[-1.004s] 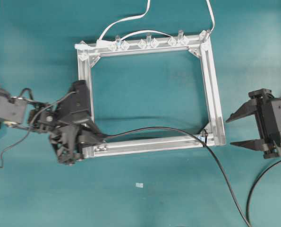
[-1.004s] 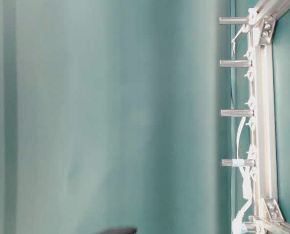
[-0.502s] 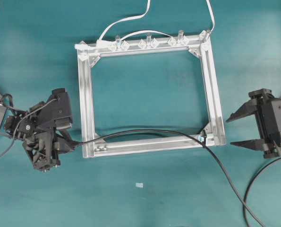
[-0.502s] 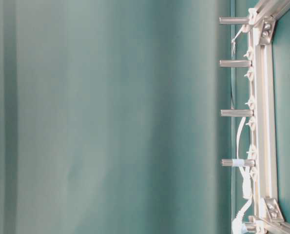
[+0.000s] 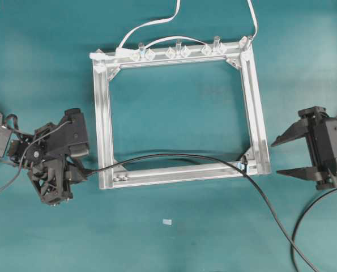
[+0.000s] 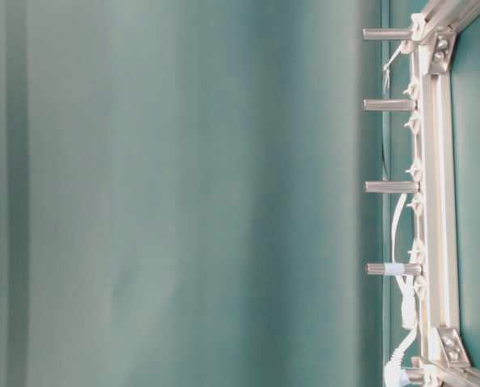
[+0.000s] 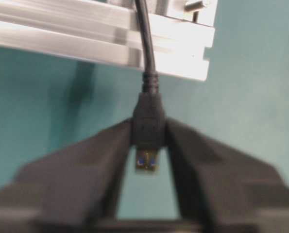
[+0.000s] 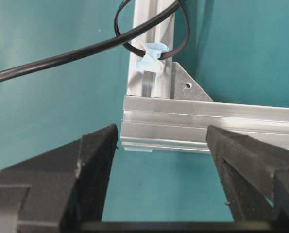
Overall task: Insert the wire through the string loop located on the right side.
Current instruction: 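Draw the cable further left along the frame's bottom edge with the left gripper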
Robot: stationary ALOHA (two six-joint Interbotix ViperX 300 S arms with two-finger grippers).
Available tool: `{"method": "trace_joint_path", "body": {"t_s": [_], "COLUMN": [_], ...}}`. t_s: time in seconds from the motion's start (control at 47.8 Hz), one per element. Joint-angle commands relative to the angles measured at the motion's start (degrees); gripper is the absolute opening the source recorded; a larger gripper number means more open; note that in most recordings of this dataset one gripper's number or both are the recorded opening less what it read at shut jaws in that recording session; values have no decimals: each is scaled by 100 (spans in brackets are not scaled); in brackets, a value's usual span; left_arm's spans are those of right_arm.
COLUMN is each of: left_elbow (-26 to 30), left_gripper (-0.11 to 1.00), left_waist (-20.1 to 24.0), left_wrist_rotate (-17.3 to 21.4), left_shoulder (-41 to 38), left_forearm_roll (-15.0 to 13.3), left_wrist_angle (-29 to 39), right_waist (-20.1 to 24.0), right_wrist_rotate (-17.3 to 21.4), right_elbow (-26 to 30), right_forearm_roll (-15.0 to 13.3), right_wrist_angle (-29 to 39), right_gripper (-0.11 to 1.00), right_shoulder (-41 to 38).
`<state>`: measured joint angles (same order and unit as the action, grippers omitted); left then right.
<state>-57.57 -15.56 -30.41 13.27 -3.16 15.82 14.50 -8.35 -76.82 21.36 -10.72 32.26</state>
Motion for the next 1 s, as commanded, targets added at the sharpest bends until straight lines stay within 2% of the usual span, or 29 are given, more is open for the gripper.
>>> {"method": "trace_joint_path", "body": {"t_s": [0.0, 0.084, 0.125, 0.23, 0.439, 0.711, 0.857, 0.983], "left_elbow": [141, 132, 123, 88, -18, -114, -264, -483], "left_gripper": [44, 68, 75, 62, 63, 63, 63, 63], "left_waist": [-18, -18, -18, -18, -18, 141, 334, 624], "left_wrist_rotate": [0, 35, 44, 62, 79, 70, 79, 132], "left_shoulder": [105, 114, 141, 211, 475, 984, 1125, 1257], "left_forearm_roll": [26, 44, 53, 62, 229, 747, 826, 835], "left_wrist_angle": [62, 62, 62, 70, 62, 0, -185, -677], "right_waist": [9, 9, 9, 9, 9, -114, -211, -308], "right_wrist_rotate": [-18, -18, -18, -18, -26, -26, -26, -26], "right_elbow": [44, 44, 44, 53, 62, 0, -35, -79], "right_forearm_roll": [-9, -9, -9, -9, -9, -9, -9, -9], "right_wrist_angle": [-53, -53, -53, -53, -185, -492, -492, -492], "right_gripper": [82, 82, 81, 81, 81, 82, 81, 81], "right_shoulder": [0, 0, 0, 9, 167, 729, 1081, 1318]}}
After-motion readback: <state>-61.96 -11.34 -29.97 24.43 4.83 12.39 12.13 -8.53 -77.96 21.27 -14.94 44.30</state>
